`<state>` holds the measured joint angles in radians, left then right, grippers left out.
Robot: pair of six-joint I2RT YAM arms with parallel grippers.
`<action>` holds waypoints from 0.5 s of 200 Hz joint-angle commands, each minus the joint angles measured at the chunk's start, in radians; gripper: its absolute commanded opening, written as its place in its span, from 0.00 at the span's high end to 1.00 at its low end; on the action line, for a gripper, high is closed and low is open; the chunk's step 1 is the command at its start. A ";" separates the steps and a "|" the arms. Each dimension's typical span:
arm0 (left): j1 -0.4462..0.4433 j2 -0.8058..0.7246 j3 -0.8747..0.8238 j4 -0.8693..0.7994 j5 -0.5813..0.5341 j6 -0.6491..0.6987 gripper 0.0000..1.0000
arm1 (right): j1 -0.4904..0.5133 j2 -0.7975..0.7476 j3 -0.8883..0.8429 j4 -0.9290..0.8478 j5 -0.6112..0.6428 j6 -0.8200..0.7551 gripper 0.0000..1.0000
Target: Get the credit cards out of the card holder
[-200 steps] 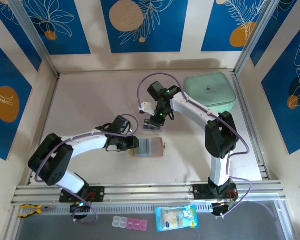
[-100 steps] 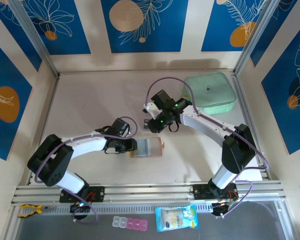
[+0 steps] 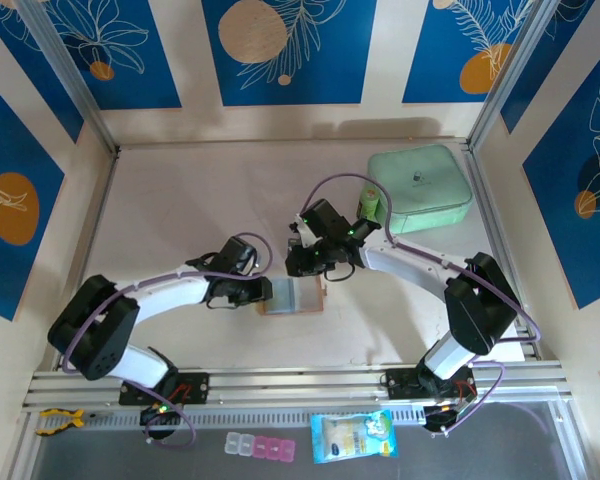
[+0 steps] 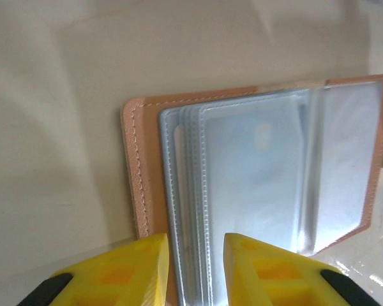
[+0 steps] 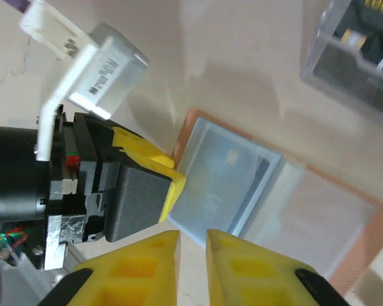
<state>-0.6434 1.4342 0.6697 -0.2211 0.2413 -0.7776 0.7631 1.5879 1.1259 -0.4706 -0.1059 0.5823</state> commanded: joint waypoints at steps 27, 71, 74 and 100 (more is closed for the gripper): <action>0.011 -0.034 -0.031 -0.009 -0.019 -0.017 0.86 | 0.004 0.031 0.014 0.017 -0.075 0.145 0.87; 0.010 0.014 -0.064 0.022 0.002 -0.031 0.96 | 0.004 0.073 0.044 -0.001 -0.088 0.136 0.88; 0.011 0.016 -0.065 0.025 0.003 -0.032 0.96 | 0.004 0.075 0.044 -0.001 -0.087 0.136 0.88; 0.010 0.039 -0.073 0.048 0.010 -0.035 0.97 | 0.002 0.085 0.045 -0.014 -0.084 0.130 0.88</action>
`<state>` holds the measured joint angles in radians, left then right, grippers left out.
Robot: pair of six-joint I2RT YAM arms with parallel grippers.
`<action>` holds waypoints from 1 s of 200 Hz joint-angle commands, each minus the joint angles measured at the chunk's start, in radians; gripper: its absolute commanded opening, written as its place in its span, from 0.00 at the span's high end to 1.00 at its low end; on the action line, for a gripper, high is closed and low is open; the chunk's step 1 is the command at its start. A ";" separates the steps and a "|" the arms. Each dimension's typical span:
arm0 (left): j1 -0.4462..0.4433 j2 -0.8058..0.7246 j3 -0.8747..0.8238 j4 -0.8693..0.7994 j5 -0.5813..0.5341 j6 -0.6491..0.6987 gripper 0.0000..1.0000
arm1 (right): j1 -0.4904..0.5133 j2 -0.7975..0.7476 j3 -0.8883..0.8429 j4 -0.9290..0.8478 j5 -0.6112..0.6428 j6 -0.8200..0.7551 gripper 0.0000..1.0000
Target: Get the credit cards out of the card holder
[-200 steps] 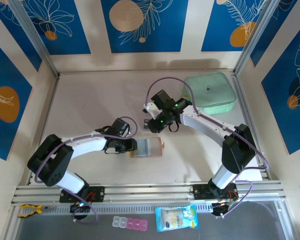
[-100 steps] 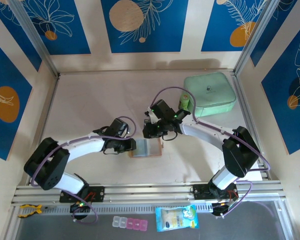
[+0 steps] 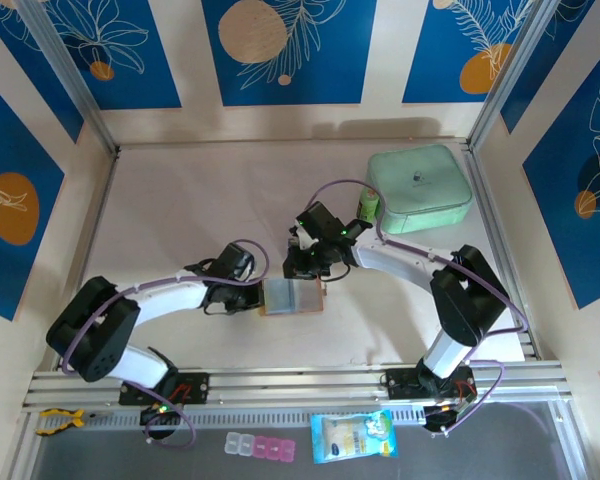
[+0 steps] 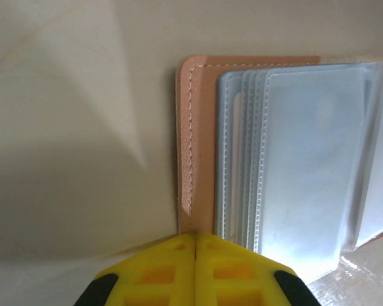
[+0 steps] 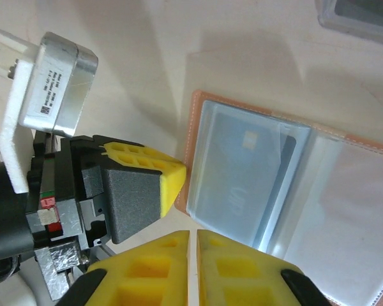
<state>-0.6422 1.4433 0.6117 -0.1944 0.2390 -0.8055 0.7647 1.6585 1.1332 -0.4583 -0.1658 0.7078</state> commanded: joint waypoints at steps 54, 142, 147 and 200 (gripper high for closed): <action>0.024 0.033 0.006 -0.027 -0.022 0.028 0.97 | -0.003 0.054 0.036 -0.024 -0.036 0.025 0.80; 0.043 0.007 -0.004 -0.051 -0.009 0.042 0.97 | -0.001 0.152 0.002 0.087 -0.142 0.092 0.77; 0.043 0.006 -0.005 -0.050 -0.006 0.042 0.97 | -0.001 0.158 0.002 0.091 -0.146 0.094 0.77; 0.043 -0.001 -0.018 -0.048 0.016 0.040 0.96 | 0.007 0.211 0.011 0.077 -0.158 0.097 0.78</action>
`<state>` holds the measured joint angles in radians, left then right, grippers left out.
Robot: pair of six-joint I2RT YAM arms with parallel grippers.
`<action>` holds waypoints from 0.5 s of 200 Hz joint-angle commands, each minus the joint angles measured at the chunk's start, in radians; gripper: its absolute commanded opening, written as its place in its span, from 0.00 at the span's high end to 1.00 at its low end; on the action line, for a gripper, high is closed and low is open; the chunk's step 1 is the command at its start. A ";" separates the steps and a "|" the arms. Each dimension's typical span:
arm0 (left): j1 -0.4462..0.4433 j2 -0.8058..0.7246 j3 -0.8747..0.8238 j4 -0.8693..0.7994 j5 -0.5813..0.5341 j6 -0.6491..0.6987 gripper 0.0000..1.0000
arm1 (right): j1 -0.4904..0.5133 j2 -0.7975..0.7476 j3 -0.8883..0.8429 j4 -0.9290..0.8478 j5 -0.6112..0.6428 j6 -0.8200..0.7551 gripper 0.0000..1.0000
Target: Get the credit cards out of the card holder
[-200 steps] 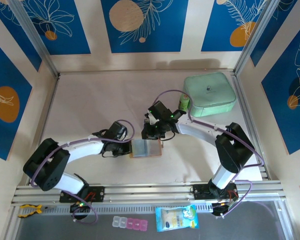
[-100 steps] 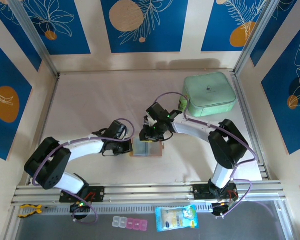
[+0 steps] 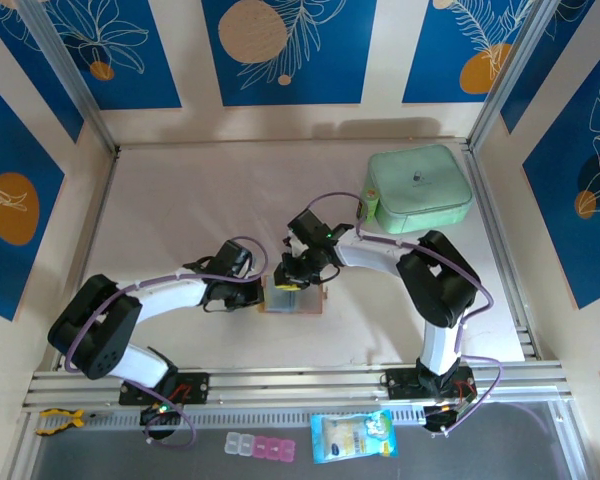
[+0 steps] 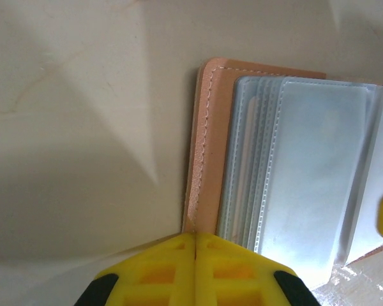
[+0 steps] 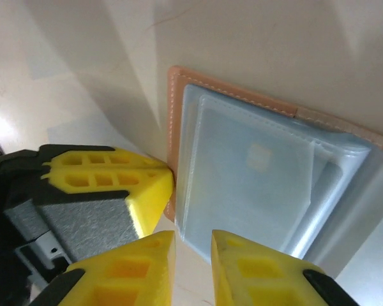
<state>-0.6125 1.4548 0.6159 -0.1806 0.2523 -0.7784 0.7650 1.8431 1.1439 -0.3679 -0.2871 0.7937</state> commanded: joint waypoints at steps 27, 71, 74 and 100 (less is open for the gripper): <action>0.013 -0.022 -0.031 -0.065 0.003 0.011 0.96 | 0.014 0.034 0.000 -0.045 -0.004 0.002 0.77; 0.013 -0.027 -0.046 -0.063 0.011 0.007 0.96 | 0.014 0.035 -0.004 -0.087 0.043 -0.013 0.77; 0.013 -0.028 -0.047 -0.063 0.010 0.007 0.96 | 0.014 0.033 -0.005 -0.090 0.044 -0.014 0.77; 0.013 -0.037 -0.050 -0.067 0.010 0.006 0.96 | 0.014 0.031 -0.012 -0.095 0.054 -0.019 0.77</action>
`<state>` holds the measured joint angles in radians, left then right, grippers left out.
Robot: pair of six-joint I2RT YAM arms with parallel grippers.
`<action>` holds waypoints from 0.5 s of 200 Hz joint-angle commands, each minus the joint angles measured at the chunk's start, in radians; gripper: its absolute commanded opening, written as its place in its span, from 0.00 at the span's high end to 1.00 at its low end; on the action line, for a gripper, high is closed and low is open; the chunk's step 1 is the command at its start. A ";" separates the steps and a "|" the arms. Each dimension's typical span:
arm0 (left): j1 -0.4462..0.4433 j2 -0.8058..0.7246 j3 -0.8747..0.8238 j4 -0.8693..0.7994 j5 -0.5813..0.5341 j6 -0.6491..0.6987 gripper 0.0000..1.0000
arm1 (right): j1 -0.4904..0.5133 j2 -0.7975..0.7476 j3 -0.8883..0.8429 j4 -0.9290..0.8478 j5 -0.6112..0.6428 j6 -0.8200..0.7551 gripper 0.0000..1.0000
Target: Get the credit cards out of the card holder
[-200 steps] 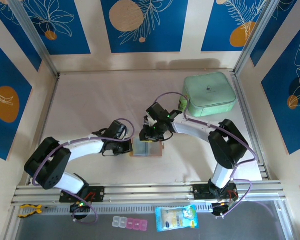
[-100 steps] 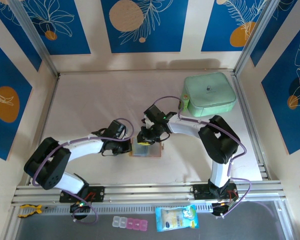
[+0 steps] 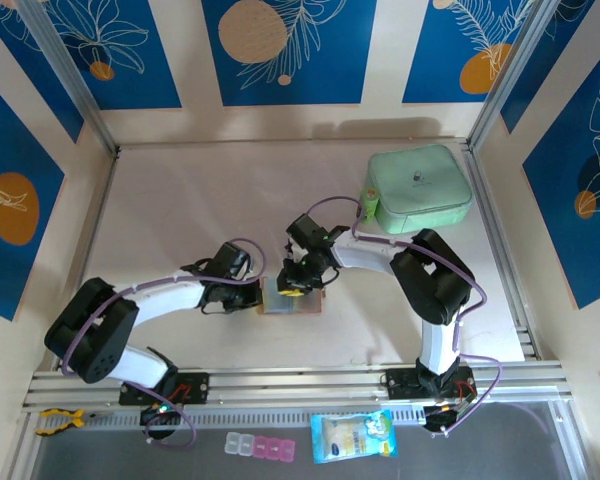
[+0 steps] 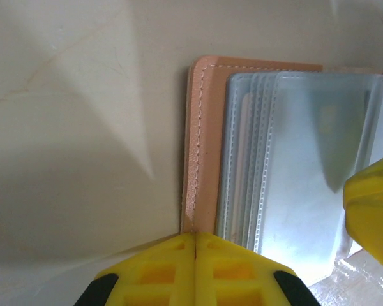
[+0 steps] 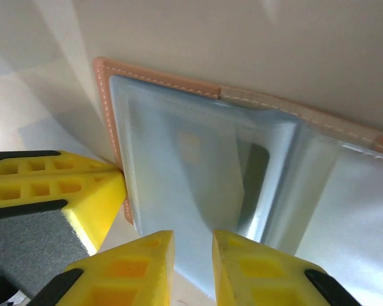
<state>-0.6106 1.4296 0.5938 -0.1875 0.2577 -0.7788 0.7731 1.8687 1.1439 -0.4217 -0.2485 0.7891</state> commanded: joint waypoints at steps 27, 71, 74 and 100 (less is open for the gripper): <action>0.011 -0.016 -0.028 -0.069 0.001 0.009 0.96 | 0.005 0.001 -0.015 -0.056 0.035 -0.023 0.77; 0.012 -0.034 -0.023 -0.083 -0.009 0.010 0.96 | -0.005 -0.010 -0.034 -0.062 0.044 -0.040 0.77; 0.012 -0.036 -0.022 -0.086 -0.010 0.012 0.96 | -0.005 -0.011 -0.036 -0.063 0.044 -0.041 0.77; 0.013 -0.051 -0.005 -0.102 -0.014 0.013 0.96 | -0.009 -0.013 -0.045 -0.057 0.043 -0.044 0.77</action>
<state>-0.6106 1.4071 0.5896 -0.2276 0.2569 -0.7780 0.7700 1.8683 1.1225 -0.4496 -0.2123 0.7620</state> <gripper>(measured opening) 0.060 0.229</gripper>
